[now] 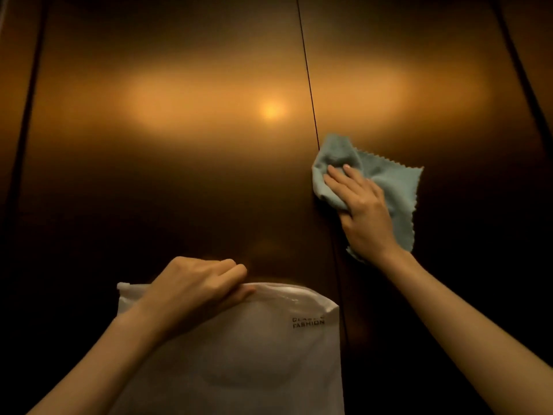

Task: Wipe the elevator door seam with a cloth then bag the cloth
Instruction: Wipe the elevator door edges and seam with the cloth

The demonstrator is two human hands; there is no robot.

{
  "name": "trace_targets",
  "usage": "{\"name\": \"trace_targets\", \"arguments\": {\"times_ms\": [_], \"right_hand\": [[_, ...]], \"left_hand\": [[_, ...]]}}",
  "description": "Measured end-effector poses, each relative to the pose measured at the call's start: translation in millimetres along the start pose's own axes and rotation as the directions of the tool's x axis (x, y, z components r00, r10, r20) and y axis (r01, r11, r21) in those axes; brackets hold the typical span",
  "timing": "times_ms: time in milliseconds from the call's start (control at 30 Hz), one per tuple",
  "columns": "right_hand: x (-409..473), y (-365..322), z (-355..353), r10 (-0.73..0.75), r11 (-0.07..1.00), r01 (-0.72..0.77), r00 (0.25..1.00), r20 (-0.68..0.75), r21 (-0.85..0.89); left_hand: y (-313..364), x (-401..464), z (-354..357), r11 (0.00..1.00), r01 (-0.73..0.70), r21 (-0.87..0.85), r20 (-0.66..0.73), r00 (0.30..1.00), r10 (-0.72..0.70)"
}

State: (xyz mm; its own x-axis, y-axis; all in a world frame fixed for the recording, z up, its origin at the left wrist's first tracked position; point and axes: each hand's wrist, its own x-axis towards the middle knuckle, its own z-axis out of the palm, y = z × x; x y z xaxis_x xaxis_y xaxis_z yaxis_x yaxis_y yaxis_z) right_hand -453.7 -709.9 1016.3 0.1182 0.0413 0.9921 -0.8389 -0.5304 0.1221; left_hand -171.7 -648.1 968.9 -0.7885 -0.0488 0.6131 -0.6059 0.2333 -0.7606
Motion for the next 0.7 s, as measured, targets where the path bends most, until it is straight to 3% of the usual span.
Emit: {"name": "trace_targets", "arguments": {"times_ms": [133, 300, 533, 700], "right_hand": [[-62, -13, 3, 0.048, 0.999, -0.048, 0.999, -0.011, -0.006], [-149, -33, -3, 0.067, 0.994, -0.059, 0.993, 0.094, -0.088], [-250, -50, -18, 0.067, 0.992, -0.035, 0.958, 0.279, -0.118], [-291, -61, -26, 0.095, 0.994, -0.069, 0.922, 0.376, -0.083]], "left_hand": [[34, -28, 6, 0.995, 0.086, -0.042, 0.125, 0.989, -0.08], [79, -68, -3, 0.954, 0.28, -0.106, 0.285, 0.928, -0.241], [140, -120, -28, 0.752, 0.636, -0.172, 0.484, 0.72, -0.497], [186, -134, -57, 0.545, 0.833, -0.094, 0.606, 0.482, -0.633]]}}
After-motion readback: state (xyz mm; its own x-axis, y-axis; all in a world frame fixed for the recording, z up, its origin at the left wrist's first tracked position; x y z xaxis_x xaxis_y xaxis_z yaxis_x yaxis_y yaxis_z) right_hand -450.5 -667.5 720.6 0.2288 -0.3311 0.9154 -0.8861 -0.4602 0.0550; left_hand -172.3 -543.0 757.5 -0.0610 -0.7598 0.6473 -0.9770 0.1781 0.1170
